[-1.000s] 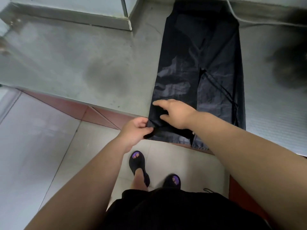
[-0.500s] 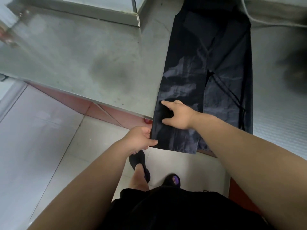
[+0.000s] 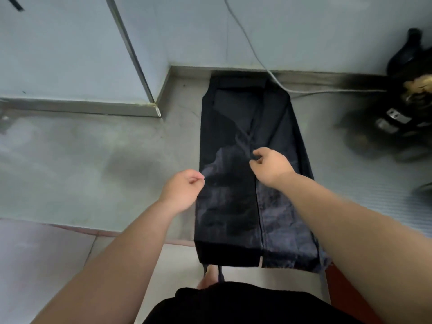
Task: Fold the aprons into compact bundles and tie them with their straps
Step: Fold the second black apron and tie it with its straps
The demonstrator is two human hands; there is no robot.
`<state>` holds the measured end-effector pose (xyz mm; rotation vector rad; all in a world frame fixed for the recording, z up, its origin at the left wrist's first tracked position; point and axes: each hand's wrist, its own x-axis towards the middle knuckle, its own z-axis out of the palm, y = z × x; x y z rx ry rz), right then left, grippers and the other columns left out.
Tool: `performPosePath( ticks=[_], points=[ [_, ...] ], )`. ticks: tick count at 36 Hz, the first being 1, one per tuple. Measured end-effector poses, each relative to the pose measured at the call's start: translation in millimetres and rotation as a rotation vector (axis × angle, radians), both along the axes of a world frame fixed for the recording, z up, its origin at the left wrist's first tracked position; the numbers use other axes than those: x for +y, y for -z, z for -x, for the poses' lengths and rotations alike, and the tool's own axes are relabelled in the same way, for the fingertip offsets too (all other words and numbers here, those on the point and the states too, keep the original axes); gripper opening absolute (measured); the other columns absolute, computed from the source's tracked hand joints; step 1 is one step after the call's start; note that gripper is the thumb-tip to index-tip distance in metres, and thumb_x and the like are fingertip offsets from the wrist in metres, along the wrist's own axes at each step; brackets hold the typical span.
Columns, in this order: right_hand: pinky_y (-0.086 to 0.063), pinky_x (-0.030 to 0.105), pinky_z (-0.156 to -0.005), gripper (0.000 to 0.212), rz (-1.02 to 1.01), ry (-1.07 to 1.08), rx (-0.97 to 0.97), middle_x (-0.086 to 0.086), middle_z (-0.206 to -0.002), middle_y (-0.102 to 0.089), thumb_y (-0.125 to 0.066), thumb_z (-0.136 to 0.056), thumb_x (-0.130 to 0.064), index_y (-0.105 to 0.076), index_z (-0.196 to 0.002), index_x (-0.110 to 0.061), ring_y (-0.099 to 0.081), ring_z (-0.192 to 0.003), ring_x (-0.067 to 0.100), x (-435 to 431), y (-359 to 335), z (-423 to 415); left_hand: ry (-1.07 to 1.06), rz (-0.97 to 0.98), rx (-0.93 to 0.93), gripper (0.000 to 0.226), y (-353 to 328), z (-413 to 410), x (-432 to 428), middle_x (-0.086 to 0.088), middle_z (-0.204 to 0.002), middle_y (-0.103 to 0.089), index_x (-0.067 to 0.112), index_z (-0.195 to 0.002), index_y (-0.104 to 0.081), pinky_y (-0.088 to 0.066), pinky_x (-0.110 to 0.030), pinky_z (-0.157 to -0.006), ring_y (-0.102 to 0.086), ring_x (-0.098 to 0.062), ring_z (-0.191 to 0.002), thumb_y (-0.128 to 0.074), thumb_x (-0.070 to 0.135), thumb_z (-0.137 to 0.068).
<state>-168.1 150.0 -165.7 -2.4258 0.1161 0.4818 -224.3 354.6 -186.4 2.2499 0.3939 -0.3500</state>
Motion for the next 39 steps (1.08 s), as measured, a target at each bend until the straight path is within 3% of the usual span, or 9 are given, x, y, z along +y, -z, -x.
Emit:
performPosePath(
  ticks=[6, 12, 18, 22, 24, 30, 33, 36, 39],
  points=[
    [-0.04, 0.027, -0.093, 0.042, 0.03, 0.111, 0.027, 0.006, -0.129, -0.056, -0.048, -0.096, -0.025, -0.045, -0.136, -0.014, -0.052, -0.118, 0.025, -6, 0, -45, 0.143, 0.021, -0.05, 0.014, 13, -72, -1, 0.002, -0.099, -0.067, 0.031, -0.089, -0.059, -0.046, -0.032, -0.095, -0.063, -0.018, -0.098, -0.058, 0.016, -0.089],
    [-0.044, 0.03, -0.091, 0.044, 0.01, 0.189, 0.092, 0.007, -0.132, -0.054, -0.049, -0.096, -0.027, -0.042, -0.138, -0.015, -0.053, -0.116, 0.026, 2, 14, -105, 0.354, -0.215, -0.092, 0.032, 24, -151, 3, 0.002, -0.13, -0.051, 0.023, -0.125, -0.057, -0.038, -0.023, -0.092, -0.052, -0.018, -0.115, -0.053, 0.022, -0.093],
    [-0.042, 0.031, -0.093, 0.06, -0.001, 0.252, 0.235, 0.009, -0.139, -0.046, -0.05, -0.096, -0.034, -0.025, -0.147, -0.014, -0.048, -0.122, 0.028, 15, 35, -125, 0.532, -0.287, -0.057, 0.04, 38, -181, 10, 0.005, -0.133, -0.043, 0.025, -0.13, -0.053, -0.042, -0.03, -0.098, -0.05, -0.018, -0.113, -0.059, 0.023, -0.09],
    [-0.041, 0.027, -0.072, 0.033, 0.05, 0.28, 0.258, 0.007, -0.097, -0.059, -0.052, -0.095, -0.036, -0.055, -0.102, -0.005, -0.057, -0.091, 0.024, 18, 42, -138, 0.562, -0.337, -0.073, 0.038, 42, -193, 10, 0.005, -0.127, -0.044, 0.028, -0.122, -0.056, -0.041, -0.032, -0.098, -0.044, -0.018, -0.118, -0.066, 0.026, -0.085],
    [-0.039, 0.026, -0.064, 0.032, 0.069, 0.287, 0.265, 0.003, -0.073, -0.051, -0.052, -0.095, -0.03, -0.046, -0.071, -0.009, -0.052, -0.073, 0.021, 18, 47, -144, 0.559, -0.321, -0.062, 0.037, 42, -198, 11, 0.004, -0.125, -0.045, 0.026, -0.118, -0.056, -0.042, -0.031, -0.097, -0.044, -0.018, -0.118, -0.069, 0.027, -0.083],
    [-0.036, 0.025, -0.055, 0.027, 0.074, 0.31, 0.28, 0.006, -0.072, -0.048, -0.045, -0.096, -0.014, -0.043, -0.07, -0.006, -0.046, -0.062, 0.019, 17, 41, -163, 0.495, -0.208, -0.082, 0.022, 43, -208, 18, 0.006, -0.106, -0.05, 0.022, -0.1, -0.058, -0.045, -0.03, -0.089, -0.051, -0.016, -0.106, -0.07, 0.025, -0.081],
    [-0.039, 0.026, -0.062, 0.015, -0.105, 0.387, 0.122, 0.01, -0.09, -0.05, -0.041, -0.098, -0.019, -0.047, -0.096, -0.006, -0.048, -0.078, 0.022, 17, 36, -186, 0.48, -0.19, -0.093, 0.02, 42, -214, 19, 0.006, -0.103, -0.049, 0.021, -0.099, -0.06, -0.045, -0.028, -0.087, -0.052, -0.016, -0.104, -0.07, 0.024, -0.082],
    [-0.041, 0.026, -0.047, 0.009, -0.568, 0.627, 0.068, 0.009, -0.081, -0.054, -0.038, -0.101, -0.022, -0.041, -0.095, -0.016, -0.047, -0.06, 0.017, 22, 18, -215, 0.455, -0.18, -0.121, 0.026, 40, -225, 15, 0.002, -0.111, -0.051, 0.019, -0.107, -0.06, -0.045, -0.027, -0.088, -0.053, -0.017, -0.106, -0.069, 0.024, -0.083],
    [-0.045, 0.027, -0.051, 0.008, -0.869, 0.738, -0.028, 0.004, -0.075, -0.054, -0.035, -0.102, -0.019, -0.04, -0.097, -0.016, -0.045, -0.058, 0.013, 24, -8, -242, 0.418, -0.125, -0.159, 0.049, 34, -238, 8, -0.001, -0.13, -0.041, 0.024, -0.13, -0.048, -0.045, -0.032, -0.095, -0.049, -0.018, -0.114, -0.067, 0.029, -0.085]
  ],
)
